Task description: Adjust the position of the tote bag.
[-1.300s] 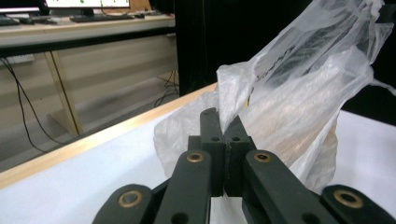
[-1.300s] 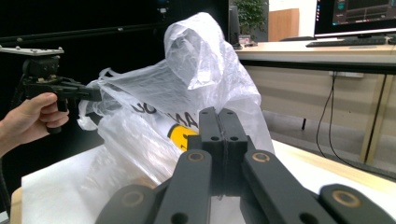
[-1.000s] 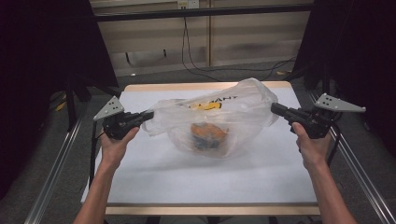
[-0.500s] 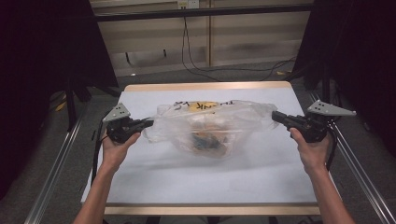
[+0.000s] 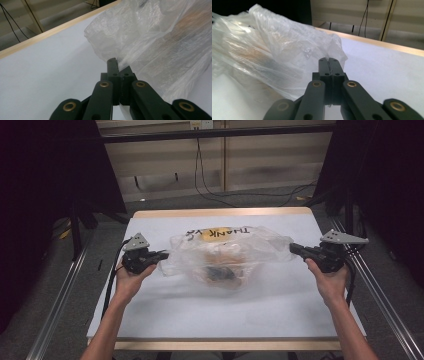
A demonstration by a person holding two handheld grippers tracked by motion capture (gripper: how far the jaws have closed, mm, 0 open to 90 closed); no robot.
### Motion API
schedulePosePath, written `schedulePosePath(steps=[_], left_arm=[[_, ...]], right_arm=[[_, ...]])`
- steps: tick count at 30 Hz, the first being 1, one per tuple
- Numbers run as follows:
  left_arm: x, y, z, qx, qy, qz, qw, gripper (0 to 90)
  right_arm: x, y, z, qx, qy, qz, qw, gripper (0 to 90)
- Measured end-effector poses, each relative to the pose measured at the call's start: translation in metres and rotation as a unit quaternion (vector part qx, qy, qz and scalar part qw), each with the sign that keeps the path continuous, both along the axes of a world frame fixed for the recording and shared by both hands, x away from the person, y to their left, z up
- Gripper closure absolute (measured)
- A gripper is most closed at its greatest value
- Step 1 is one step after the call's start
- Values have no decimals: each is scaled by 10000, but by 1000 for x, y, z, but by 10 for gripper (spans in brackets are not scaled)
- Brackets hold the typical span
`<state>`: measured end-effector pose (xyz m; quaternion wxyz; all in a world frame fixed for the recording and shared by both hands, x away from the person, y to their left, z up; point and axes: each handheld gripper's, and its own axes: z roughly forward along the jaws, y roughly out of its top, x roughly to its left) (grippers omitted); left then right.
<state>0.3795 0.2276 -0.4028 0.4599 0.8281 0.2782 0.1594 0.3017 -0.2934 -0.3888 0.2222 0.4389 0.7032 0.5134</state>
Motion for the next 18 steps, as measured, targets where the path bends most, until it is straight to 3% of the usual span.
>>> schedulePosePath(steps=[3, 5, 8, 9, 10, 12, 15, 17, 18], left_arm=[[5, -4, -7, 141, 82, -14, 9999, 900], [9, -11, -16, 426, 162, 27, 9990, 900], [10, -15, -22, 616, 212, -10, 9979, 900], [9, -19, -26, 804, 266, 15, 9964, 900], [9, -19, -26, 804, 266, 15, 9964, 900], [10, -20, -28, 1028, 309, -68, 9942, 900], [9, -24, -32, 1134, 384, -148, 9927, 900], [8, -26, -34, 1419, 393, -213, 9889, 900], [8, -28, -37, 1442, 423, -240, 9884, 900]], right_arm=[[9, 5, -8, -73, 144, 14, 9999, 900], [14, 8, -14, -232, 266, 20, 9994, 900], [17, 10, -19, -340, 367, 28, 9987, 900], [18, 11, -21, -446, 473, -7, 9979, 900], [18, 11, -21, -446, 473, -7, 9979, 900], [20, 10, -24, -615, 602, -57, 9963, 900], [21, 8, -30, -605, 746, -58, 9954, 900], [21, 8, -32, -685, 770, -51, 9947, 900], [21, 8, -32, -730, 778, -47, 9943, 900]])
